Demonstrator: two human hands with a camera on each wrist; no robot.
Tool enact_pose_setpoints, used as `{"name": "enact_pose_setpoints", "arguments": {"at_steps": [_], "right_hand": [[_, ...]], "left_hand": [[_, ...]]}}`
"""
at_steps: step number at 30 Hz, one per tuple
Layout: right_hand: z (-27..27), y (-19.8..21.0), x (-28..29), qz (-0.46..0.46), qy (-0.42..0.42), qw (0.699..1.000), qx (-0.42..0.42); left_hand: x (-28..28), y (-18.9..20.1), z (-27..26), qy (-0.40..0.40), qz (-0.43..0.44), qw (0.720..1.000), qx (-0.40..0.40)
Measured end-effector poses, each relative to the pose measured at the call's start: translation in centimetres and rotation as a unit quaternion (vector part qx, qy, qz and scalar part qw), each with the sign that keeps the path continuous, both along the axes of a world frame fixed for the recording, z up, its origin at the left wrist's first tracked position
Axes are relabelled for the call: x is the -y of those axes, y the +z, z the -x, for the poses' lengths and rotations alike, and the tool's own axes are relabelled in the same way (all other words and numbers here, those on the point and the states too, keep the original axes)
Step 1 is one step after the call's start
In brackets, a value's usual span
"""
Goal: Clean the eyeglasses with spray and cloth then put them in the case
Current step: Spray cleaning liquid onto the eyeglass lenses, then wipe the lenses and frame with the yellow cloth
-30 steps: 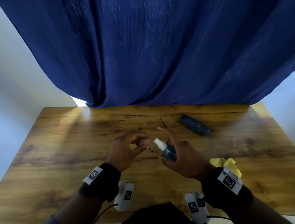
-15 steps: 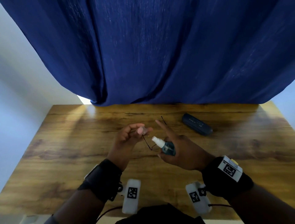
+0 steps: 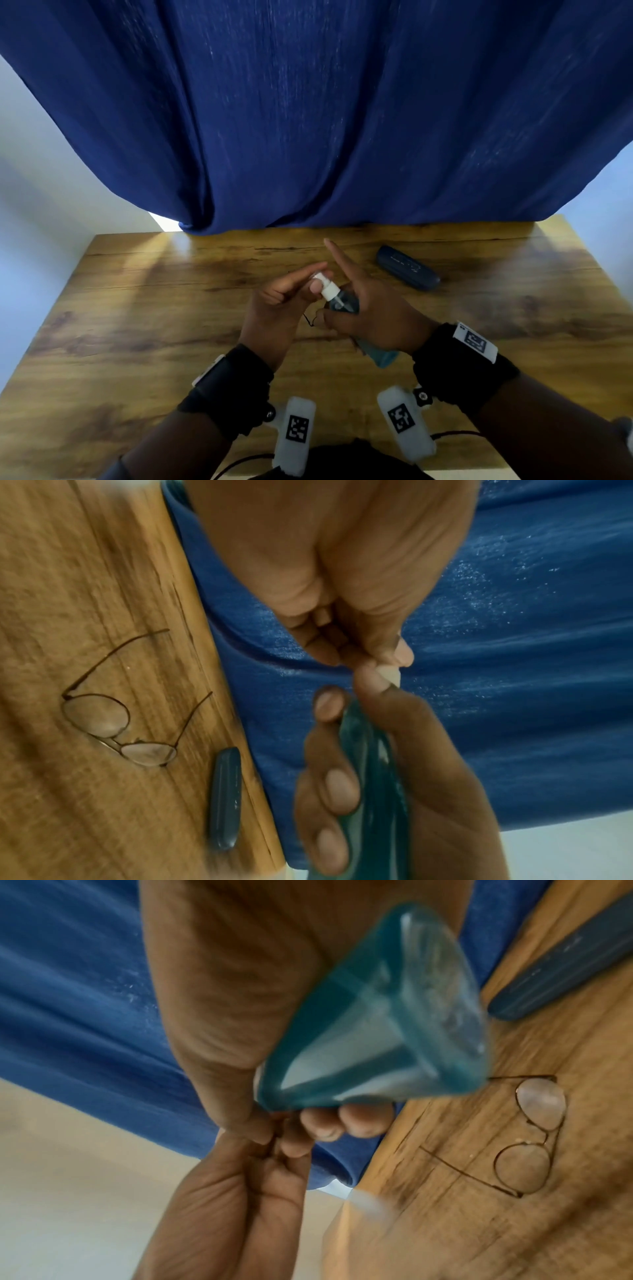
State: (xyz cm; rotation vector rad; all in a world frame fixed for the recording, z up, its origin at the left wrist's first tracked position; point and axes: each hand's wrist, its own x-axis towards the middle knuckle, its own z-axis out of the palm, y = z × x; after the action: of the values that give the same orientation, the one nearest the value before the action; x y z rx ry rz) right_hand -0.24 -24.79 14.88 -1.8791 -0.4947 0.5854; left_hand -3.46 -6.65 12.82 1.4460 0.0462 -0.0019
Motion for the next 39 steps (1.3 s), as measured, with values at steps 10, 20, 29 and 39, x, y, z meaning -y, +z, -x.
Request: {"name": "enact_pose_setpoints", "arguments": {"at_steps": [10,20,29,39], "right_hand": [[0.1,-3.4,2.1,-0.028,-0.039,0.998,-0.046],[0.0,-11.7,15.5,0.176,-0.256,0.951,0.009],[-6.4,-15.8,25.8,0.173,-0.485,0.857,0.032],[-5.3,-17.6,26.4,0.093,-0.476,0.874,0.019]], "left_hand": [[0.9,-1.3,-2.5,-0.101,-0.088,0.99,0.034],[6.6,-5.4,-4.6,-0.147,-0.31,0.939,0.006],[9.3,-8.2,-5.6,-0.123,-0.356,0.926,-0.015],[7.5,-11.5,-4.4,-0.04,-0.379,0.921,-0.078]]}}
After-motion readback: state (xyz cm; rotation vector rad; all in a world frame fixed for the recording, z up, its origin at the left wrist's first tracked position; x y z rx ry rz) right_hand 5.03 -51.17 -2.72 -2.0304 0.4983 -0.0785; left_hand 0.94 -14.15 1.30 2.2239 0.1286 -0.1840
